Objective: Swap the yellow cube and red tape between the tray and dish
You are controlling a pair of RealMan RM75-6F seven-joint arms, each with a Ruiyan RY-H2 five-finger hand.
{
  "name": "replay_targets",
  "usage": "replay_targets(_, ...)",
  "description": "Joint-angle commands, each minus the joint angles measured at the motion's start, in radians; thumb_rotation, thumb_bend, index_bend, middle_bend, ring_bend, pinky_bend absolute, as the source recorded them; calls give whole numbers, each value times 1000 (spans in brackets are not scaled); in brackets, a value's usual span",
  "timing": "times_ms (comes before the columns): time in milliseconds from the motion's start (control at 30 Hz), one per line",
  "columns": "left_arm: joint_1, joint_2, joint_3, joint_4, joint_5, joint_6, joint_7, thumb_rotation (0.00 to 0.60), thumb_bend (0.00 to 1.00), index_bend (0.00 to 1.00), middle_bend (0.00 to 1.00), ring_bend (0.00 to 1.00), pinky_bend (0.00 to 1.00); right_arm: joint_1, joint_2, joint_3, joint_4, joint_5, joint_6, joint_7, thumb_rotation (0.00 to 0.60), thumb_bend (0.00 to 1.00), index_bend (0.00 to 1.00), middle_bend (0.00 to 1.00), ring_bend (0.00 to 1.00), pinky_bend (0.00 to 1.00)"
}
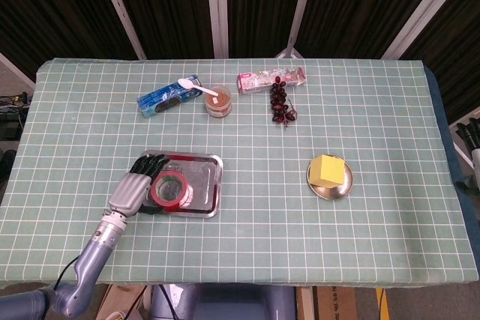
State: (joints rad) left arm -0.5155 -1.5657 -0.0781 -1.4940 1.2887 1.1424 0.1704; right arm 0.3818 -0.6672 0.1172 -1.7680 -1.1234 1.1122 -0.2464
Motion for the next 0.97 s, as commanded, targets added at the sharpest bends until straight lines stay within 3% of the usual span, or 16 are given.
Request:
replay_targets(33,2,-6,-10,22,17,14,-22,600,51,0,0,0,0,-8,5,1,-2,-9,9,9,600,217,0,0,0,39)
replay_targets(167,16,23,-9,2,33,40,-18,600,51,0,0,0,0,-20,10,0,-10,-25,21,21,600,216,0,0,0,40)
replay_targets(300,59,123,21,-81,46,89,46,600,51,0,0,0,0,-53,9,-9,-37,-65,72,32,600,217,0,0,0,39)
replay_targets(533,223,338,100,-212,77,286,85,600,51,0,0,0,0,-204,-73,-76,-42,-223,299,70,600,216,0,0,0,39)
replay_targets(767,337,456,130,-171,51,368,-17,600,51,0,0,0,0,-324,-165,-117,47,-281,443,138,600,217,0,0,0,39)
replay_targets(967,389,458,123,-80,29,378,-121,600,51,0,0,0,0,-396,-230,-120,133,-263,504,219,600,217,0,0,0,39)
